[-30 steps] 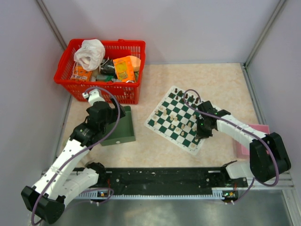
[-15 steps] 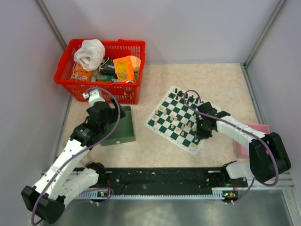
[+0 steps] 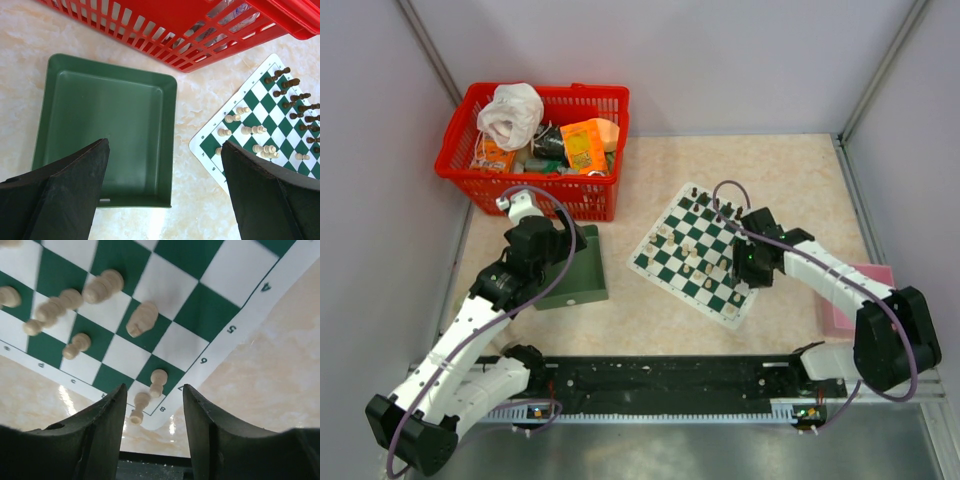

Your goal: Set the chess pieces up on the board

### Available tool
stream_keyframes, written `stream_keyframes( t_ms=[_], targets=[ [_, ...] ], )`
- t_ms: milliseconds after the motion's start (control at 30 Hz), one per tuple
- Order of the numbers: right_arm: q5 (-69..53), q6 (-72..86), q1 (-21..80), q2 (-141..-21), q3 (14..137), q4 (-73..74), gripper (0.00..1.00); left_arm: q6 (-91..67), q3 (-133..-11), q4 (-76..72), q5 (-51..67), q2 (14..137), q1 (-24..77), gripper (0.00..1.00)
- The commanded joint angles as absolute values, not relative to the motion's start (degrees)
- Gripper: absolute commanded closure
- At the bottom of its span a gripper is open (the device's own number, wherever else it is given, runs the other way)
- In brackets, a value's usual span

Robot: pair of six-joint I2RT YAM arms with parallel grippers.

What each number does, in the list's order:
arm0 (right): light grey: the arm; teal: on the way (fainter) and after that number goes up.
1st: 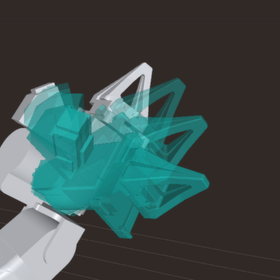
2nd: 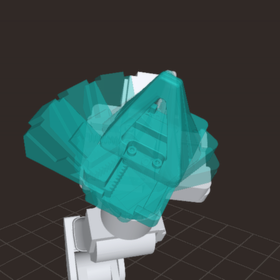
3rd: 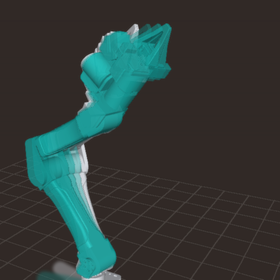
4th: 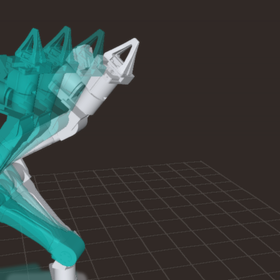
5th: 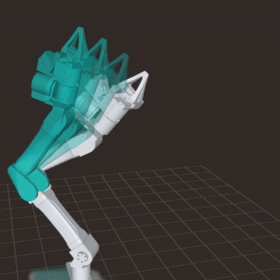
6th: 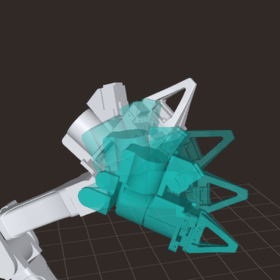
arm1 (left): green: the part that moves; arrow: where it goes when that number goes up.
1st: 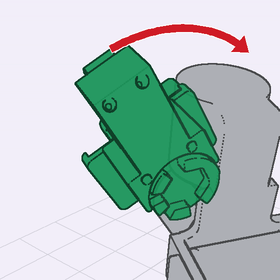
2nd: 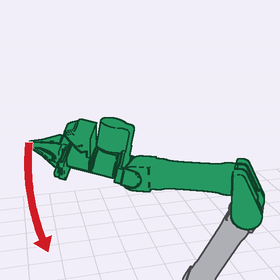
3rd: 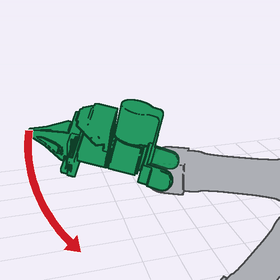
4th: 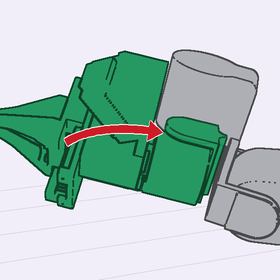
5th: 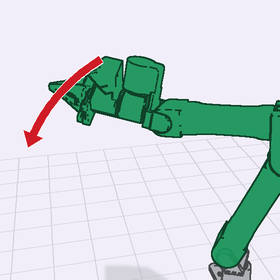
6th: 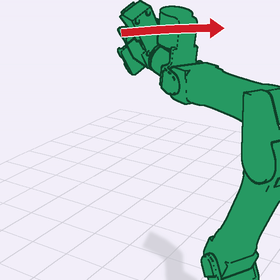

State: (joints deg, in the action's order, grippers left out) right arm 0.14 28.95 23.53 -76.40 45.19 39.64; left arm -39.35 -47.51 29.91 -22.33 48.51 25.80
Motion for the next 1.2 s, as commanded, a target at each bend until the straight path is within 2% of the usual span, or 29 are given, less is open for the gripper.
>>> stream_keyframes(
  t_ms=[0,600,800,1167],
  targets=[
    [5.4,28.2,24.2,-72.3,52.9,41.0,0.50,-39.8,-47.5,27.3,-22.6,48.3,25.5,0.01],
    [5.9,26.2,24.3,-85.1,56.6,35.7,0.50,-40.0,-47.5,28.0,-23.4,47.3,25.4,0.01],
    [6.0,25.1,24.2,-87.7,56.7,34.8,0.57,-40.1,-47.4,27.8,-22.9,47.8,25.4,0.01],
    [5.9,23.3,24.2,-89.1,57.9,34.1,0.62,-40.1,-47.3,27.9,-23.4,47.8,25.4,0.01]
  ],
)
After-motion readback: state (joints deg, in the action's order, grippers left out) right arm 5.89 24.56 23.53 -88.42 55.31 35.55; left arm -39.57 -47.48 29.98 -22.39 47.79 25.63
